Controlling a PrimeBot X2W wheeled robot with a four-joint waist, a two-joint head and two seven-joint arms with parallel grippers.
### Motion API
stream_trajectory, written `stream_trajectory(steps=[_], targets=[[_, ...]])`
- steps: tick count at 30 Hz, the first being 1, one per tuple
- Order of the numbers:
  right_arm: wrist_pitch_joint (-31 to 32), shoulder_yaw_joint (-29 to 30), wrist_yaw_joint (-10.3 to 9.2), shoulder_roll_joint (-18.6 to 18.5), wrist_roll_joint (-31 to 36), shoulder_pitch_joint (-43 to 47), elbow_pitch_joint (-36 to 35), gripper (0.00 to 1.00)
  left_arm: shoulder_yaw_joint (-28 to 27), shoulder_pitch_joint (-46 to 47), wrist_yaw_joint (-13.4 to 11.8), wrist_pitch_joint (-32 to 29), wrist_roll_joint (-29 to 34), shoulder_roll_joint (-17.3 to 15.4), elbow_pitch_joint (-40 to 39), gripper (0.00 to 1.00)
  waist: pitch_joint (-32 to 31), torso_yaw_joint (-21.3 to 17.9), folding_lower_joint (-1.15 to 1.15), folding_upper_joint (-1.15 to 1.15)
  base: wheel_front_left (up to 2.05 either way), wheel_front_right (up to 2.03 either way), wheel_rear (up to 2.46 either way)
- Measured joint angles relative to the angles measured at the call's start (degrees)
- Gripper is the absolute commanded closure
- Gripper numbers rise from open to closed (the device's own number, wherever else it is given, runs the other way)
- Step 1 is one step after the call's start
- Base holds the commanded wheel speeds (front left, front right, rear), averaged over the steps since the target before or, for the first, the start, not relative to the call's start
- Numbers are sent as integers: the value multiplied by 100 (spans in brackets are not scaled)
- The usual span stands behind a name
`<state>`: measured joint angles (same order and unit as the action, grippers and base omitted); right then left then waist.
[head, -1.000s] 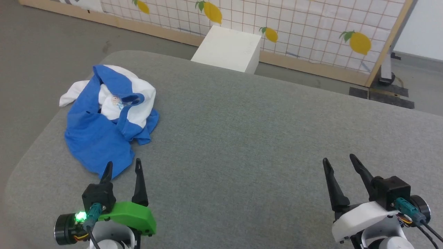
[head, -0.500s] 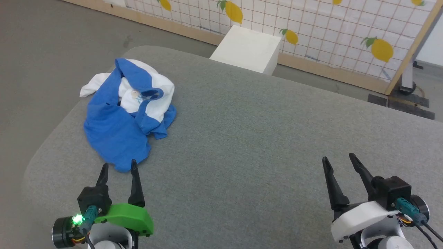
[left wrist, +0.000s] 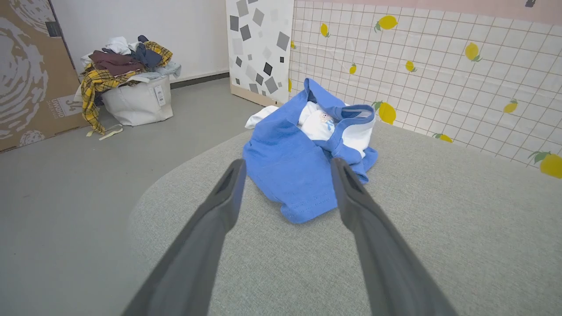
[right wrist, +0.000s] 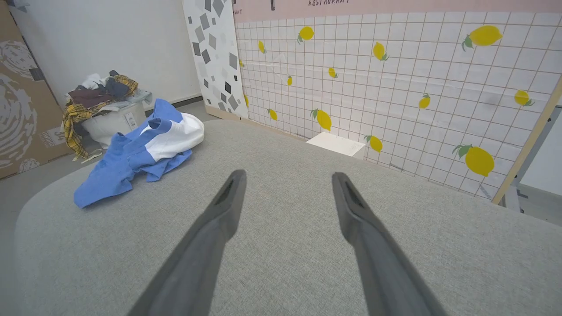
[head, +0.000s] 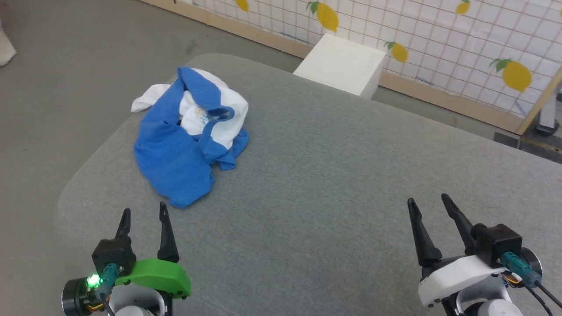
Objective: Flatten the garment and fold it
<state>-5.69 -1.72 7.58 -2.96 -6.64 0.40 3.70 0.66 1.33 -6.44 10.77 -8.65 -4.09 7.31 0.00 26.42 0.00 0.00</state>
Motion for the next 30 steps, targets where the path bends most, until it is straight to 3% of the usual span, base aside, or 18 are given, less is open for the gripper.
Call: stream_trajectory(steps=[30], targets=[[-162,-115,0,3,-142,-75,79,0,-78,1,-226,353,-202,-1,170,0,32,1035,0,0,0,0,0]])
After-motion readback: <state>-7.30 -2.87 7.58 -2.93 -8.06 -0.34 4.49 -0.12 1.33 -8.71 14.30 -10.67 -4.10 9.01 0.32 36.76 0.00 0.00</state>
